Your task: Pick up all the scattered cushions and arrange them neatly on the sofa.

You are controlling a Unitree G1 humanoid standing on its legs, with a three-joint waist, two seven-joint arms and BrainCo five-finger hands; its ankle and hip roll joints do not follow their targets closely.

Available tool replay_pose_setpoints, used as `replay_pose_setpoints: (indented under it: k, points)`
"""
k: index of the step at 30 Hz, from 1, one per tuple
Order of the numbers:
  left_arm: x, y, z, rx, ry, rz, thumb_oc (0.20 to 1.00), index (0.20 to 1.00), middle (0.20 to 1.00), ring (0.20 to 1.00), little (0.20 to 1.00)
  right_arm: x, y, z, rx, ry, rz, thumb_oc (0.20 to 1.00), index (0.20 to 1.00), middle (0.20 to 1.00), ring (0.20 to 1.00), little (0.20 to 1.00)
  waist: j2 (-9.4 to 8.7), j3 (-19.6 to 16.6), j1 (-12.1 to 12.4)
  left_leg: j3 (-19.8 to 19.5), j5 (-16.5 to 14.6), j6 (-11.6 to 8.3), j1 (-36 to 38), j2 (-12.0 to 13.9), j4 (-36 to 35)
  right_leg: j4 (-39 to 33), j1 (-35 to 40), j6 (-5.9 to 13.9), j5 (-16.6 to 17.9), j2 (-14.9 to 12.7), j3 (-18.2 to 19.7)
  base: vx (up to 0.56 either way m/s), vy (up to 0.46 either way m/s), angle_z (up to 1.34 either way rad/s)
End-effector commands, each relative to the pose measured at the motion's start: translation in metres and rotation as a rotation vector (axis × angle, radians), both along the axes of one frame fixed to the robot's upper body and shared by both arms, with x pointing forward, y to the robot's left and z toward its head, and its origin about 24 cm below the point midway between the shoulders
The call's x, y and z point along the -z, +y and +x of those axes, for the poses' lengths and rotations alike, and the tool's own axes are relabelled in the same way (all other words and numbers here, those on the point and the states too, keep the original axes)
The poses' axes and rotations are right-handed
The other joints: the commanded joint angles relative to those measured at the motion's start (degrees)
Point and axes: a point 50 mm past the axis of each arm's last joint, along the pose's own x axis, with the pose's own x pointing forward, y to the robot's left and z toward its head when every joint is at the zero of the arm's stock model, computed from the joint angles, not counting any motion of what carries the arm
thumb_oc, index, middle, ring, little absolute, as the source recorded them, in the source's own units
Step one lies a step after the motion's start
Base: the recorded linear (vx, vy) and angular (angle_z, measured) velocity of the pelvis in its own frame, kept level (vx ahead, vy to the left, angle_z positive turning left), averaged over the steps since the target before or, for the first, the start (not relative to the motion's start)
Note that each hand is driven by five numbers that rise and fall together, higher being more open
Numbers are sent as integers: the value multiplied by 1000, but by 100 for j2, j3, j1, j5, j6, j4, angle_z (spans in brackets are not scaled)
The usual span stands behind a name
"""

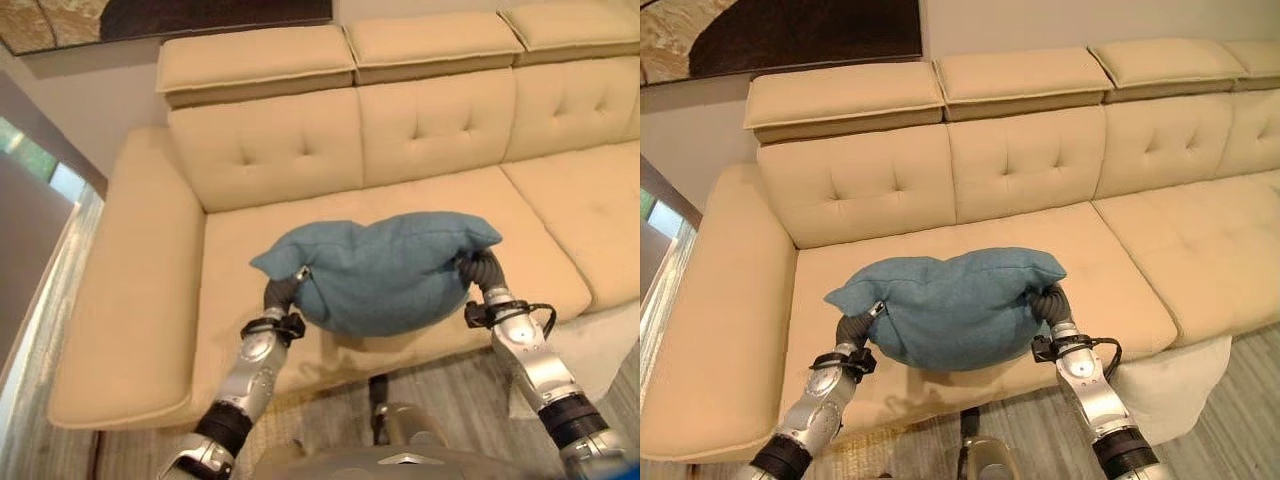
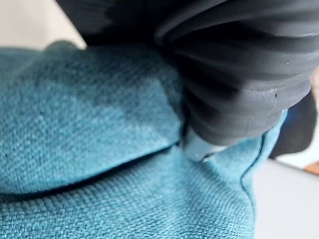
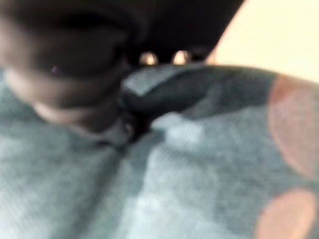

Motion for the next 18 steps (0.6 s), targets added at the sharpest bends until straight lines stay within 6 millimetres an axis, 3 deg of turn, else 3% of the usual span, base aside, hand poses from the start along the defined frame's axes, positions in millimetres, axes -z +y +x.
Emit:
replay_pose_setpoints:
  k: [1, 2, 4, 5, 13, 18]
  points:
    - [-52, -40, 21, 173, -270, -76, 200, 200, 200, 200, 200, -44, 25, 8, -132, -232, 62, 200, 200, 200, 200, 200, -108, -198, -160, 77, -211, 196, 202, -48, -1204, -83, 695, 534, -650, -97, 370, 225, 33, -7]
    - [-52, -40, 21, 173, -273, -76, 200, 200, 200, 200, 200, -44, 25, 8, -129, -233, 62, 200, 200, 200, 200, 200, -82, -218, -134, 34, -164, 215, 152, -21, -1554, -119, 727, 563, -667, -92, 369, 190, 91, 3]
    - [-56, -40, 22, 166, -287, -67, 200, 200, 200, 200, 200, -45, 25, 10, -118, -233, 61, 200, 200, 200, 200, 200, -12, -185, -4, -244, 212, 161, 14, -35, -2323, -218, 882, 611, -737, -30, 474, 192, 121, -3]
    - [-56, -40, 20, 164, -288, -77, 200, 200, 200, 200, 200, -45, 25, 10, -118, -231, 60, 200, 200, 200, 200, 200, 39, -201, 3, -315, 220, 169, 138, -59, -2679, -223, 905, 622, -768, 1, 509, 182, 120, -21]
    - [-56, -30, 18, 156, -293, -38, 200, 200, 200, 200, 200, -46, 30, 11, -125, -237, 45, 200, 200, 200, 200, 200, 37, -255, 85, 5, 187, 317, 601, -290, -3076, -71, 922, 796, -729, -218, 658, 143, 151, -29]
    - [-75, -17, 29, 119, -374, 17, 200, 200, 200, 200, 200, -60, 39, 22, -129, -295, 67, 200, 200, 200, 200, 200, -20, -226, 221, 224, 48, 439, 579, -418, -3038, 41, 741, 947, -622, -402, 750, 43, 86, -24]
